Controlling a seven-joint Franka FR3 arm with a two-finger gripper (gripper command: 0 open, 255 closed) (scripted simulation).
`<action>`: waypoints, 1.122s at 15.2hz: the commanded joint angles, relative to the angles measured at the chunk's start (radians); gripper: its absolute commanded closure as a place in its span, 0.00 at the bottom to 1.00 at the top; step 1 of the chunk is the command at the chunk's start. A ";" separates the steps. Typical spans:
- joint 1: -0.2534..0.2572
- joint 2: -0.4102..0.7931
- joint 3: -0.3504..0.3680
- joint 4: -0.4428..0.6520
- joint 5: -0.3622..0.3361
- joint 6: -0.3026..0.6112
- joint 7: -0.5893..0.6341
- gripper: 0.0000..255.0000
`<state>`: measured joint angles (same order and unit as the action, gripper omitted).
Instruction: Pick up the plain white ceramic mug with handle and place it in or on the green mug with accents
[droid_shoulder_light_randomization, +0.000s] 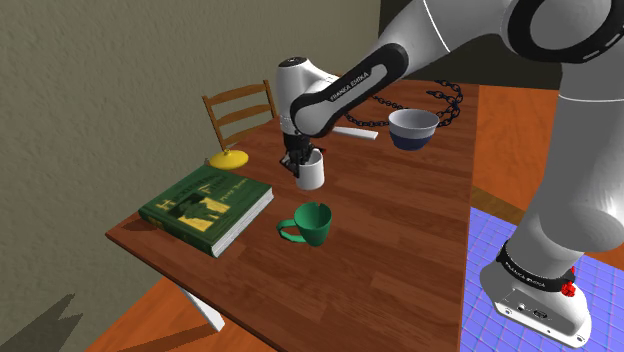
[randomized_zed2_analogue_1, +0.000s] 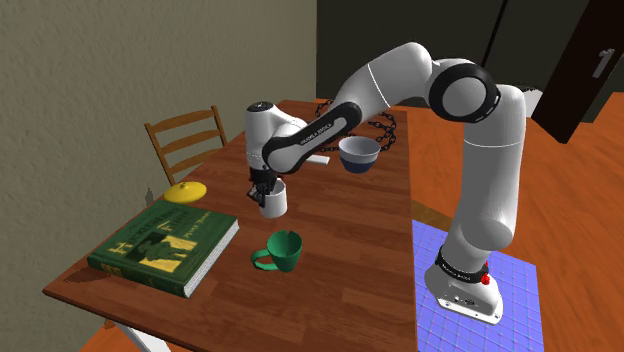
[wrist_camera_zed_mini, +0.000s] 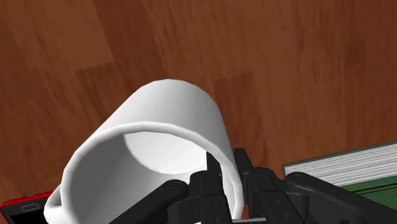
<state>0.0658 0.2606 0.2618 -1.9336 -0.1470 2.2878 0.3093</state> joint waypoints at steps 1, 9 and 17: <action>-0.002 -0.013 0.002 0.013 0.007 -0.024 -0.006 1.00; -0.006 -0.056 0.008 0.066 0.028 -0.120 -0.023 1.00; -0.007 -0.088 0.011 0.135 0.043 -0.218 -0.037 1.00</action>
<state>0.0590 0.1766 0.2728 -1.8099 -0.1059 2.0846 0.2751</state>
